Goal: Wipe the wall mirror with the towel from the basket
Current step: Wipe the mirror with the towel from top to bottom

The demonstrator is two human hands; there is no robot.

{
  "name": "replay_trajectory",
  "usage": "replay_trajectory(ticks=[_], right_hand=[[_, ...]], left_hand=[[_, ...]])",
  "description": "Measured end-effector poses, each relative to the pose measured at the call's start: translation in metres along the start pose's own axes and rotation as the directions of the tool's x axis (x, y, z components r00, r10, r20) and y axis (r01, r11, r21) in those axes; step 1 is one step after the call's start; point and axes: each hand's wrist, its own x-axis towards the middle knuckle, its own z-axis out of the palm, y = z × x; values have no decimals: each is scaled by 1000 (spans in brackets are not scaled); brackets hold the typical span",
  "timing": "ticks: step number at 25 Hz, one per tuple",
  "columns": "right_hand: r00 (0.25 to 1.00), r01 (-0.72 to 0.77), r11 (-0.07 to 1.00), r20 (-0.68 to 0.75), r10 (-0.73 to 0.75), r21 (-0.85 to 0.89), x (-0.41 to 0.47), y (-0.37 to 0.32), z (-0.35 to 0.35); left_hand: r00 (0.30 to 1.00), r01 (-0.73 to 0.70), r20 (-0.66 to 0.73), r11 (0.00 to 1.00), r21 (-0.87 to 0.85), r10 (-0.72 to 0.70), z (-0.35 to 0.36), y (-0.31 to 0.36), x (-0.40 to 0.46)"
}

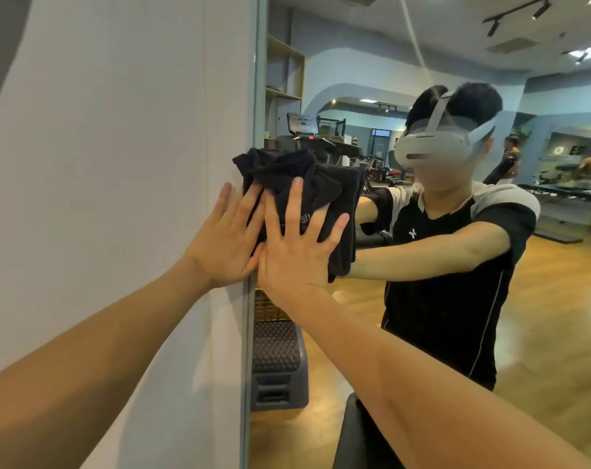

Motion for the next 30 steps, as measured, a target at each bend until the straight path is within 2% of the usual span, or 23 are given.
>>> replay_trajectory(ticks=[8,13,17,20,22,24,26,28,30], right_hand=[[991,133,990,22,-132,-52,-40,26,-1],[980,188,979,75,-183,-82,-117,59,-1],[971,219,970,121,-206,-108,-182,127,-21],[972,211,960,142,-186,-185,-220,193,-51],[976,185,953,154,-151,-239,-237,234,-75],[982,167,941,139,-130,-296,-241,272,-101],[988,142,929,101,-114,-342,-231,307,-131],[994,108,922,40,-100,-371,-203,331,-156],[997,27,920,-62,-56,-391,-159,341,-170]], left_hand=[[989,110,107,991,-74,-102,7,38,-23],[989,54,142,990,-132,-35,13,108,-57],[989,-94,92,971,-220,116,15,193,-57],[966,-90,211,963,-254,146,16,268,-38],[963,-88,228,968,-237,143,15,313,-16],[958,-106,224,949,-295,176,5,347,13],[974,-129,126,923,-364,186,-13,370,52],[995,-98,-40,896,-434,89,-36,380,95],[988,-66,-155,880,-470,-9,-65,370,140]])
